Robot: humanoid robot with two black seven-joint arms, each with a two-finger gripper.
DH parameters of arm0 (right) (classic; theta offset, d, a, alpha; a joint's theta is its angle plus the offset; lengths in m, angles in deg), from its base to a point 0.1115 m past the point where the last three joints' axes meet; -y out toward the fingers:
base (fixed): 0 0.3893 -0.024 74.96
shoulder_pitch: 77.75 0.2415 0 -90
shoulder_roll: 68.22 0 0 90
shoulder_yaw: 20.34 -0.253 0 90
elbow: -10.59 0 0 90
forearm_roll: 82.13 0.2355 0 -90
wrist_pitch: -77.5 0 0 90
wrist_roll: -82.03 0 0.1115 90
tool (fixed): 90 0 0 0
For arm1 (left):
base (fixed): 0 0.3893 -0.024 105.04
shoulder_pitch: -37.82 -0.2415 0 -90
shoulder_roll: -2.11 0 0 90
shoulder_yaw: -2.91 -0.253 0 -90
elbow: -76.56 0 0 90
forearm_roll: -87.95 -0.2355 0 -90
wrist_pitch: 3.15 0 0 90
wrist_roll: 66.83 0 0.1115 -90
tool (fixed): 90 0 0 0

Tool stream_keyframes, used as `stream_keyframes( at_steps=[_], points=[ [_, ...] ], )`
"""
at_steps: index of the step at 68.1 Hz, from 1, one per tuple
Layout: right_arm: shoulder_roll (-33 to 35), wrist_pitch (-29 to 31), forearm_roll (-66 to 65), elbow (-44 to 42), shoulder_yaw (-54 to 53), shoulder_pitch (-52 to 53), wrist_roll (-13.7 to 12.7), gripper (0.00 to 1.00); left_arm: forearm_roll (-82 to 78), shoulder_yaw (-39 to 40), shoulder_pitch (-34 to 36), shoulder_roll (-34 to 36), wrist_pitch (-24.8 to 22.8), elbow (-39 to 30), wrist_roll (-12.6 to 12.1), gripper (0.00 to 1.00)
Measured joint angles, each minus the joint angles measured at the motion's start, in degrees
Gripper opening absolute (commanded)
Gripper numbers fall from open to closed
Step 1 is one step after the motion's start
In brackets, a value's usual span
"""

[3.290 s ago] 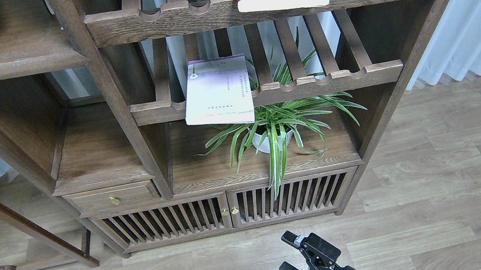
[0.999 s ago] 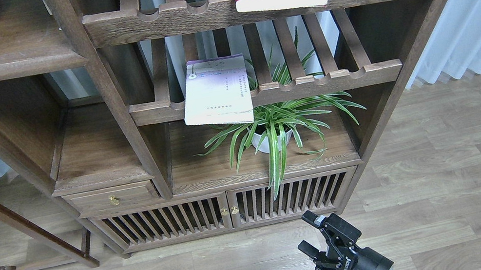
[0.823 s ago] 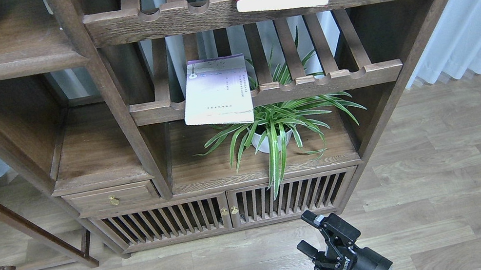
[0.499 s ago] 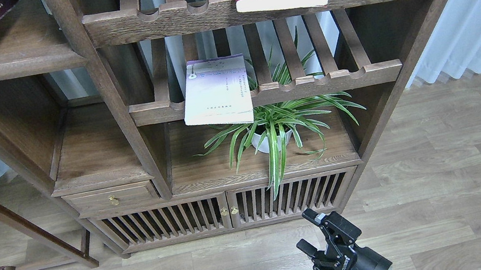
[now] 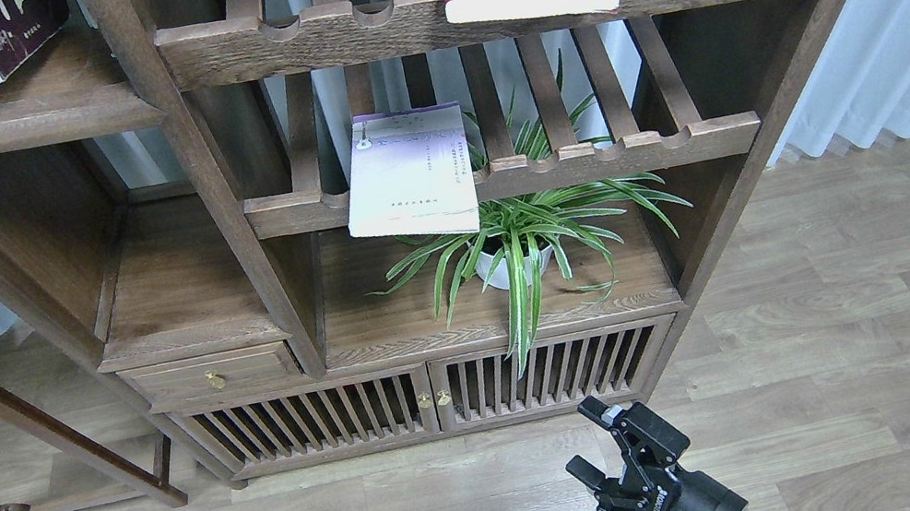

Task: Organize books on shelf
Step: 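Insert the maroon book upright on the high shelf and withdraw left gripper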

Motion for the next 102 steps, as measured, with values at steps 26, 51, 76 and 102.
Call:
stream_keyframes(
  at_steps=[26, 51, 76, 102],
  points=[
    [0.2, 0.0, 0.1, 0.0, -0.9, -0.5, 0.0, 1.0, 2.9, 1.6, -0.5, 0.9, 1.4, -1.9, -0.6, 0.57],
    [0.2, 0.0, 0.1, 0.0, -0.9, -0.5, 0.0, 1.0, 3.0, 5.6, 0.7, 1.6, 1.8, -5.4, -0.5, 0.58],
    [0.2, 0.0, 0.1, 0.0, -0.9, -0.5, 0.1, 1.0, 3.0, 5.9, -1.5, 10.2, 10.6, -22.2, -1.3, 0.68],
    [0.3, 0.0, 0.0, 0.0, -0.9, 1.0, 0.2, 1.0, 5.2, 16.3, -19.8, 20.6, 21.8, -48.6, -0.8, 0.7]
  ],
)
